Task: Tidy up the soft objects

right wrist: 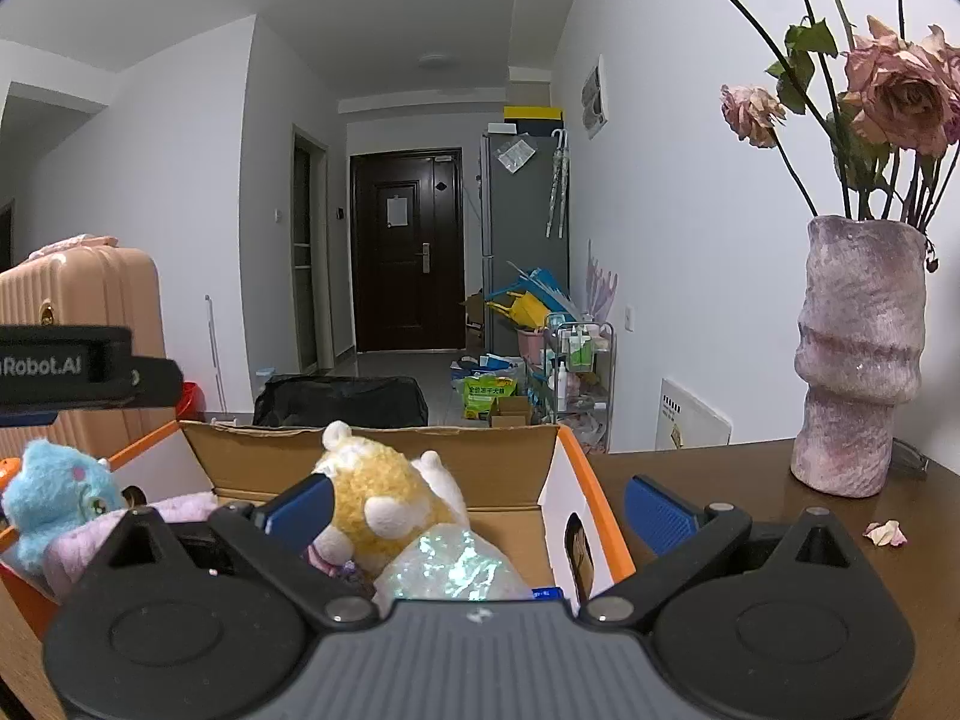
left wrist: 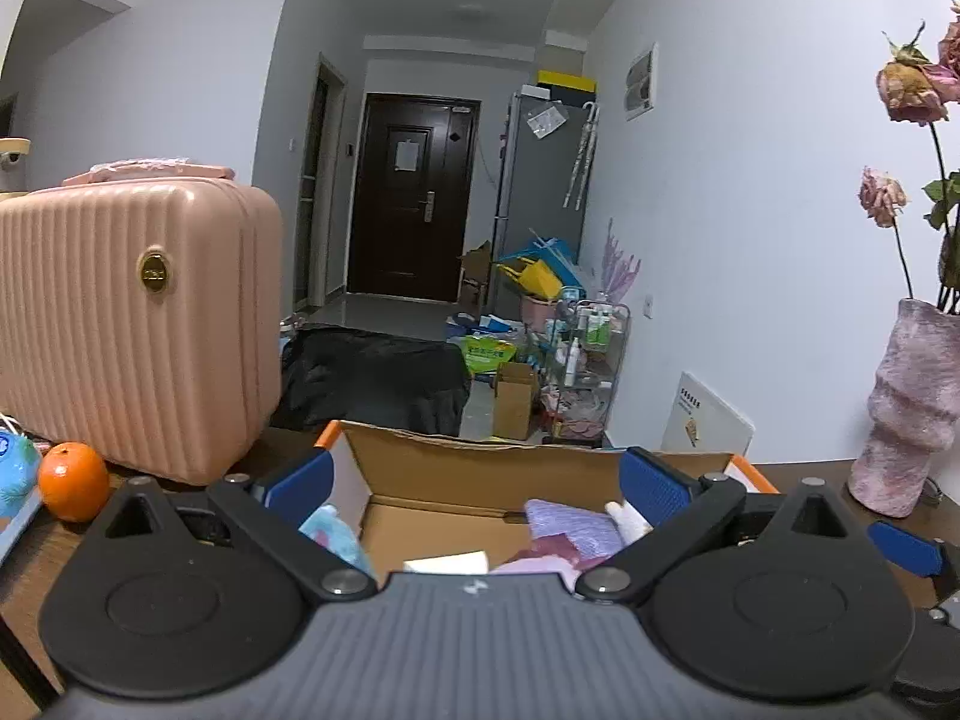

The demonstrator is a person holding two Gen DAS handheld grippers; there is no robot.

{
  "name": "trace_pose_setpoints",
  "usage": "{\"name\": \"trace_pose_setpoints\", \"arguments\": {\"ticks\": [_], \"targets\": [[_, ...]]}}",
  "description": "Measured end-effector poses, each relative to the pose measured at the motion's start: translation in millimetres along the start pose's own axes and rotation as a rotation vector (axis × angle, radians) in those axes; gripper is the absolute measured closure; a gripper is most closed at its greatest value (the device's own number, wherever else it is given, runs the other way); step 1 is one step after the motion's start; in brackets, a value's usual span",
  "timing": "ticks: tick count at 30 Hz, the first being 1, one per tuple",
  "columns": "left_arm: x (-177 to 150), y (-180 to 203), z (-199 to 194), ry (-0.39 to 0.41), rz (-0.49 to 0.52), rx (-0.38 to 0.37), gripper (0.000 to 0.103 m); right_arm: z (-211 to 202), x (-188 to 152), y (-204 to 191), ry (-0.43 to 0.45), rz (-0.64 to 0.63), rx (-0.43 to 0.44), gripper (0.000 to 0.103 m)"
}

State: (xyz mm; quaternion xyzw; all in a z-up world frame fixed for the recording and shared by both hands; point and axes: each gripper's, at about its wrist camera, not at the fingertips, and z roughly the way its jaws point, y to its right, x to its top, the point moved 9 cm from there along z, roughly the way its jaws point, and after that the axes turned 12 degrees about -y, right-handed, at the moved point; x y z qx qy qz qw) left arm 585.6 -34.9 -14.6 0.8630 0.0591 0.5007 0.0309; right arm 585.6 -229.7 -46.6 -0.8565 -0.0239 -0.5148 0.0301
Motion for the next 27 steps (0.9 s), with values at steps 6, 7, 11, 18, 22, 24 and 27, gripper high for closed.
{"name": "trace_pose_setpoints", "arguments": {"ticks": [6,7,11,18,22,24,27], "targets": [[-2,-9,-4,-0.006,-0.002,0.021,0.000,-4,0,1,0.014,0.005,-0.003,0.000],[-2,-10,-6,-0.005,0.001,0.018,0.000,-5,0,1,0.016,0.005,-0.002,0.000],[-6,-11,-15,0.006,0.017,0.019,0.000,-13,-3,1,0.025,0.004,0.002,0.000],[-15,-14,-42,0.027,0.036,0.004,0.000,-37,-8,-1,0.042,-0.005,0.019,0.000],[-21,-14,-60,0.035,0.043,-0.007,0.000,-55,-14,-3,0.047,-0.006,0.029,0.000],[-26,-14,-70,0.037,0.050,-0.016,0.000,-66,-18,-3,0.049,-0.011,0.030,0.000],[-35,-15,-87,0.038,0.067,-0.024,0.000,-83,-23,-5,0.050,-0.013,0.041,0.000]]}}
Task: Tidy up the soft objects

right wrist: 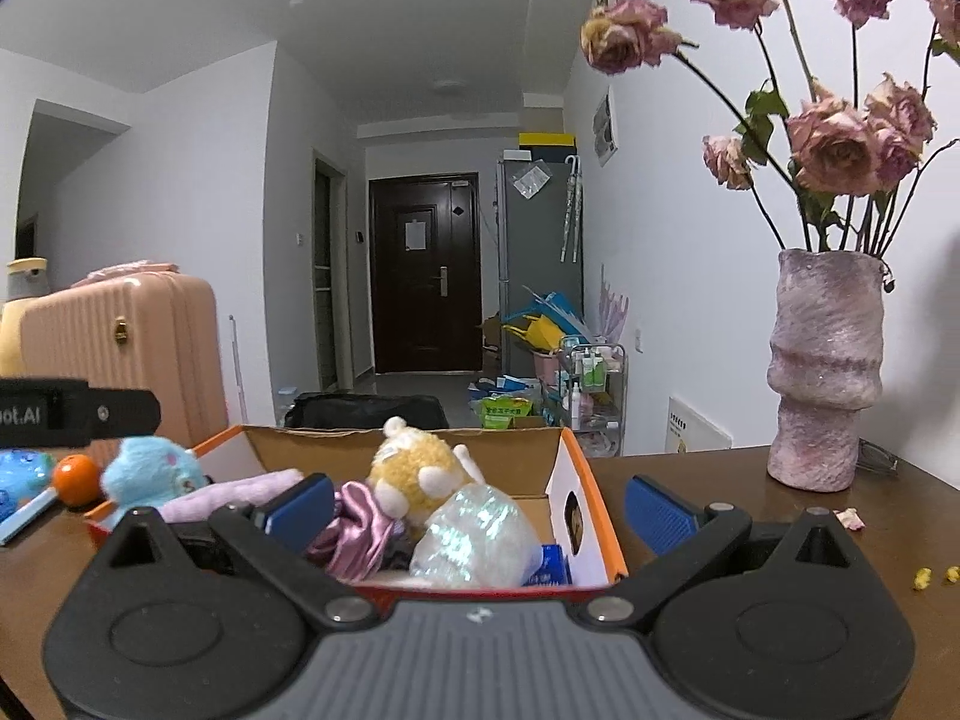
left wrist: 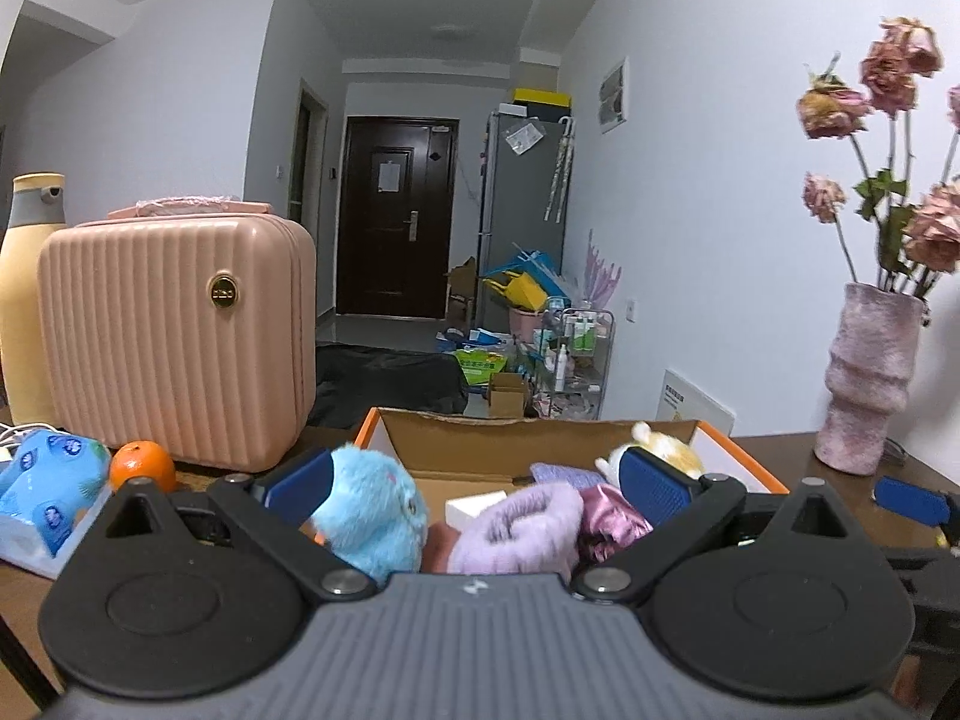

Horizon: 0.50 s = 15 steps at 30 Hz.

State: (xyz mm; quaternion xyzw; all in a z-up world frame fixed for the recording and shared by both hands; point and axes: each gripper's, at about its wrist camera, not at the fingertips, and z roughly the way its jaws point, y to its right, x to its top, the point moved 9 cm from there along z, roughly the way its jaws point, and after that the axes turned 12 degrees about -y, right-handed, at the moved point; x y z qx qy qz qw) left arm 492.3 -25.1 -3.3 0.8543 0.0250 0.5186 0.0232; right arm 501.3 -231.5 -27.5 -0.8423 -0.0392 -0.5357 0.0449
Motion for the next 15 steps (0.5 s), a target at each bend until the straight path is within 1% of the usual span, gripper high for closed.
{"name": "trace_pose_setpoints", "arguments": {"ticks": [7,15], "targets": [[-19,-7,-46,0.011,0.020,-0.019,0.000,-49,-11,-6,0.014,-0.001,0.014,0.000],[-40,-12,-92,0.005,0.039,-0.037,0.000,-98,-29,-12,0.024,-0.003,-0.002,0.000]]}}
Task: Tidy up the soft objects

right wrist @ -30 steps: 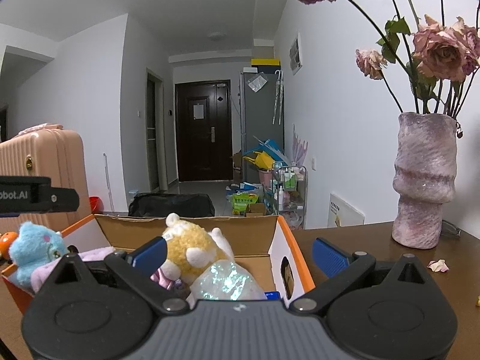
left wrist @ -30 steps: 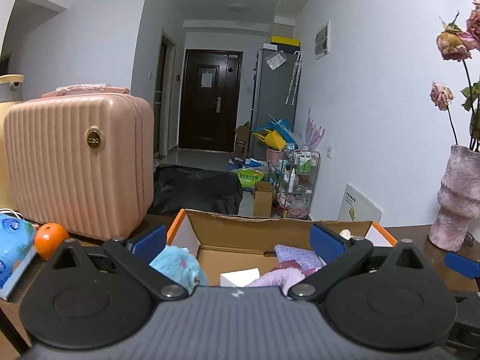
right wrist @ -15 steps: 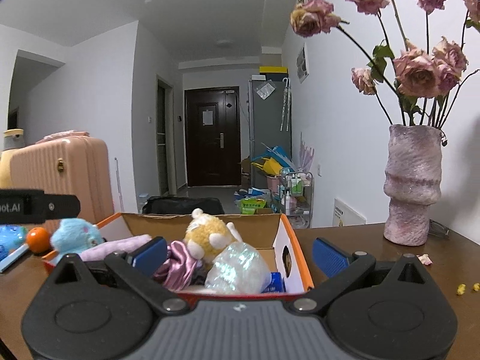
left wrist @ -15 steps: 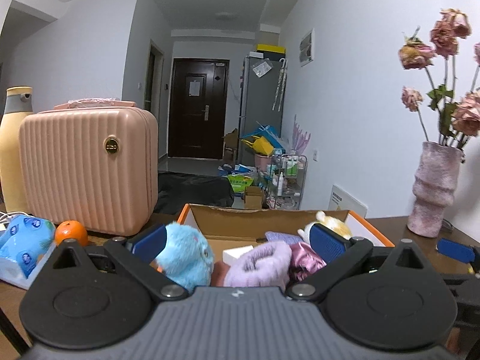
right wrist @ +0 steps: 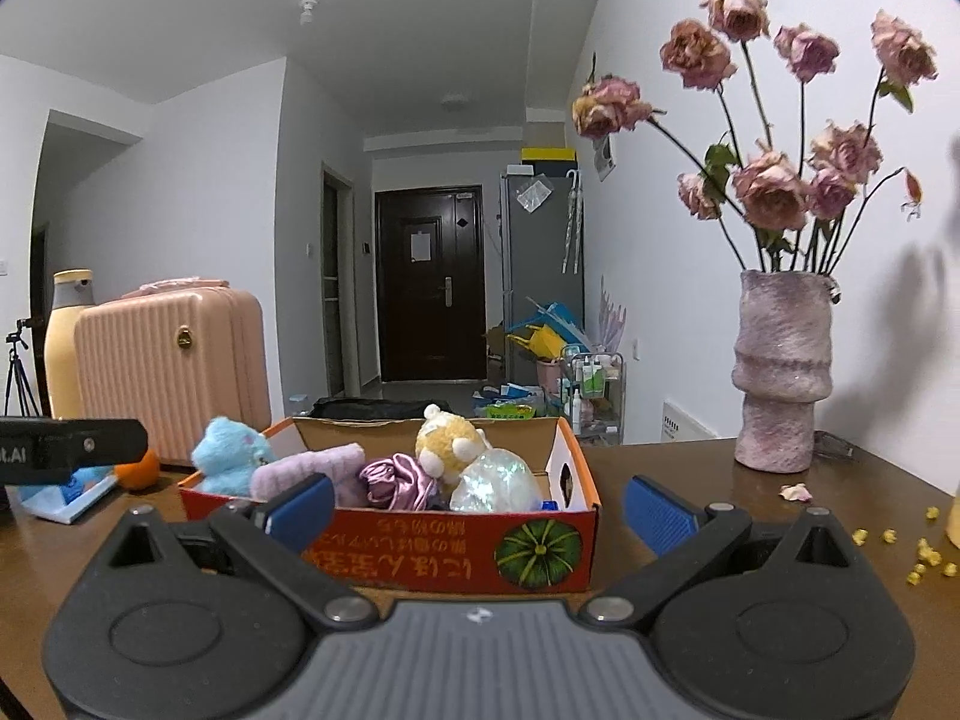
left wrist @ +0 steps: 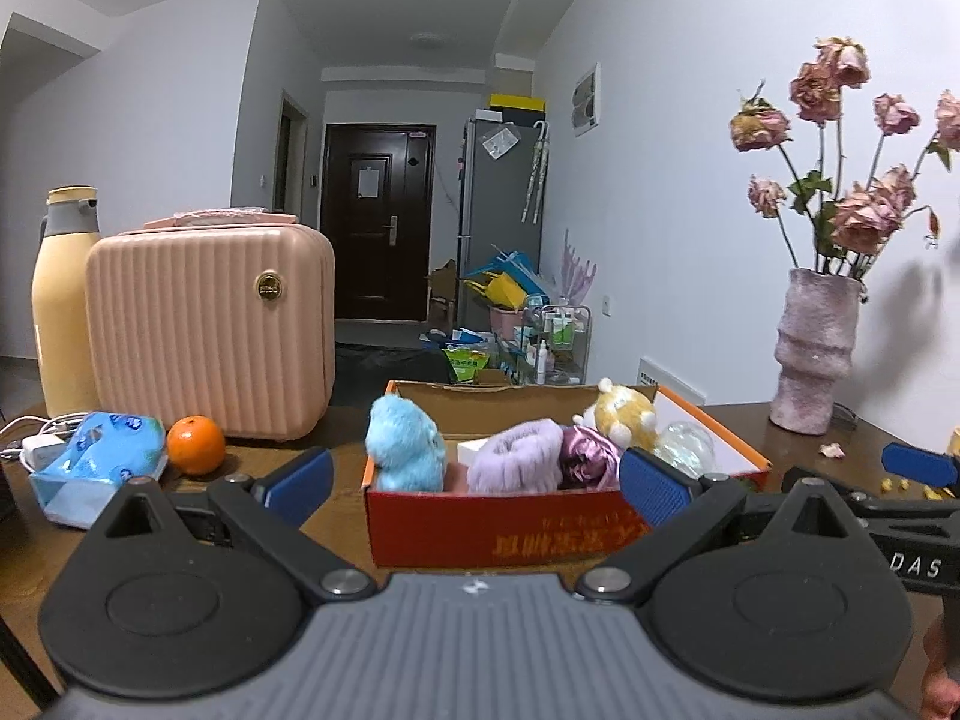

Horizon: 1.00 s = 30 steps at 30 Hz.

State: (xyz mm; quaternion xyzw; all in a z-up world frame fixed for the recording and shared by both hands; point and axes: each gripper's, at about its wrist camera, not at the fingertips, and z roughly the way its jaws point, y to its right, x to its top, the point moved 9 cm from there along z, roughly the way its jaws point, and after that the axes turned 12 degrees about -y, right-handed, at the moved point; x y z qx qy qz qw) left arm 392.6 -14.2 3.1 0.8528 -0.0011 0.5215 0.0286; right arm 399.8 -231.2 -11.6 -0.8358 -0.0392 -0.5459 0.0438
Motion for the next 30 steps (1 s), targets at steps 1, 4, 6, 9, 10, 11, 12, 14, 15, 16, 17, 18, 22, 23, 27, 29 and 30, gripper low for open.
{"name": "trace_pose_setpoints", "arguments": {"ticks": [1,4,6,9,10,11,12,14,15,16,17,18,22,23,27,29,30], "targets": [[-3,0,-5,0.000,0.002,-0.001,0.000,-7,-3,-1,0.001,0.000,-0.001,0.000],[-12,-1,-23,0.002,0.005,-0.009,0.000,-26,-11,-6,0.003,-0.001,0.004,0.000],[-17,-1,-36,0.006,0.003,-0.019,0.000,-38,-18,-8,0.004,-0.002,0.006,0.000],[-27,-3,-55,0.012,-0.004,-0.029,0.000,-55,-27,-10,0.004,0.008,0.015,0.000],[-31,-4,-61,0.011,-0.006,-0.033,0.000,-59,-30,-10,0.003,0.011,0.017,0.000],[-34,-4,-66,0.012,-0.008,-0.036,0.000,-64,-34,-10,0.001,0.015,0.017,0.000],[-38,-4,-72,0.011,-0.010,-0.036,0.000,-70,-37,-11,-0.002,0.018,0.019,0.000],[-45,-5,-83,0.012,-0.011,-0.036,0.000,-80,-44,-11,-0.005,0.024,0.024,0.000],[-49,-5,-88,0.012,-0.010,-0.036,0.000,-85,-47,-11,-0.006,0.025,0.026,0.000],[-52,-5,-94,0.013,-0.010,-0.036,0.000,-91,-50,-11,-0.005,0.025,0.027,0.000],[-56,-5,-100,0.016,-0.009,-0.039,0.000,-96,-52,-11,-0.004,0.024,0.027,0.000],[-59,-5,-105,0.017,-0.008,-0.041,0.000,-101,-55,-11,-0.004,0.022,0.028,0.000],[-71,-2,-127,0.022,0.004,-0.059,0.000,-122,-66,-13,-0.013,0.013,0.033,0.000],[-73,-1,-131,0.022,0.009,-0.062,0.000,-128,-69,-14,-0.015,0.008,0.034,0.000],[-84,0,-146,0.014,0.023,-0.072,0.000,-149,-75,-15,-0.016,-0.006,0.028,0.000],[-88,1,-153,0.014,0.027,-0.075,0.000,-161,-77,-15,-0.009,-0.010,0.024,0.000],[-89,1,-157,0.016,0.030,-0.077,0.000,-166,-76,-15,-0.005,-0.012,0.022,0.000]]}}
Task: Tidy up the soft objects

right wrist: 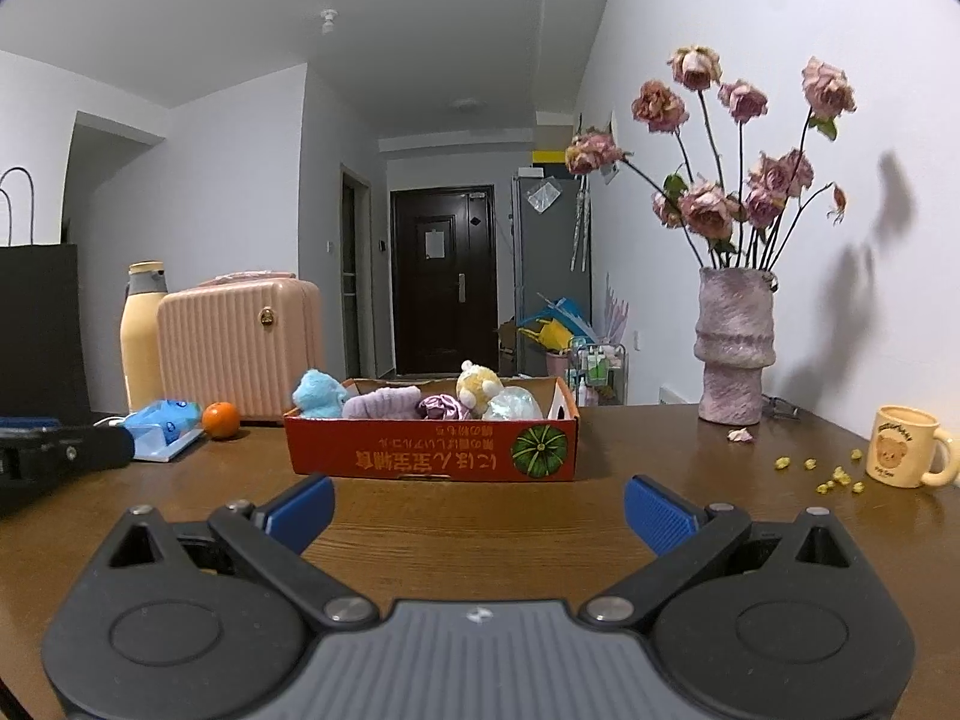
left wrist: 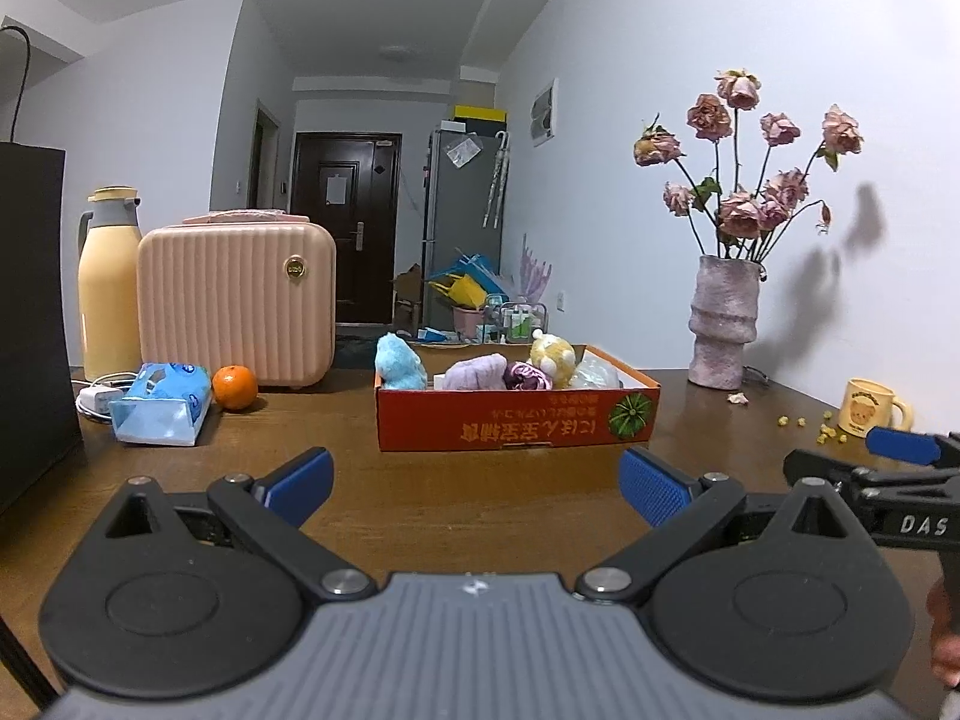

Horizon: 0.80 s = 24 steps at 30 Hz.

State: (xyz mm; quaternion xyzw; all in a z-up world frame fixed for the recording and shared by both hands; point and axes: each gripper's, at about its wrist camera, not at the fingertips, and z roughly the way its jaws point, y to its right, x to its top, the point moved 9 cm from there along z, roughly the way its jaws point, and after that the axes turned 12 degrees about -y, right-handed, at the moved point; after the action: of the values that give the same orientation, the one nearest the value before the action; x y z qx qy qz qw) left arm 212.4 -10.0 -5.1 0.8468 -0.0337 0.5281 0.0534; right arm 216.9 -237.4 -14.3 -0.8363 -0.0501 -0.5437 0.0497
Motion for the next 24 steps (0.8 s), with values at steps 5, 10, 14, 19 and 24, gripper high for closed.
{"name": "trace_pose_setpoints", "arguments": {"ticks": [5,10,14,19,24], "targets": [[-5,0,-17,0.008,0.007,-0.001,0.000,-25,1,-1,0.021,-0.007,-0.010,0.000],[-7,2,-28,0.016,0.015,-0.002,0.000,-40,3,-1,0.041,-0.012,-0.014,0.000],[-8,2,-32,0.019,0.015,-0.002,0.000,-46,3,-3,0.046,-0.013,-0.014,0.000],[-8,2,-35,0.023,0.014,-0.005,0.000,-49,3,-4,0.050,-0.016,-0.013,0.000],[-7,2,-38,0.027,0.015,-0.007,0.000,-51,4,-5,0.056,-0.020,-0.013,0.000]]}}
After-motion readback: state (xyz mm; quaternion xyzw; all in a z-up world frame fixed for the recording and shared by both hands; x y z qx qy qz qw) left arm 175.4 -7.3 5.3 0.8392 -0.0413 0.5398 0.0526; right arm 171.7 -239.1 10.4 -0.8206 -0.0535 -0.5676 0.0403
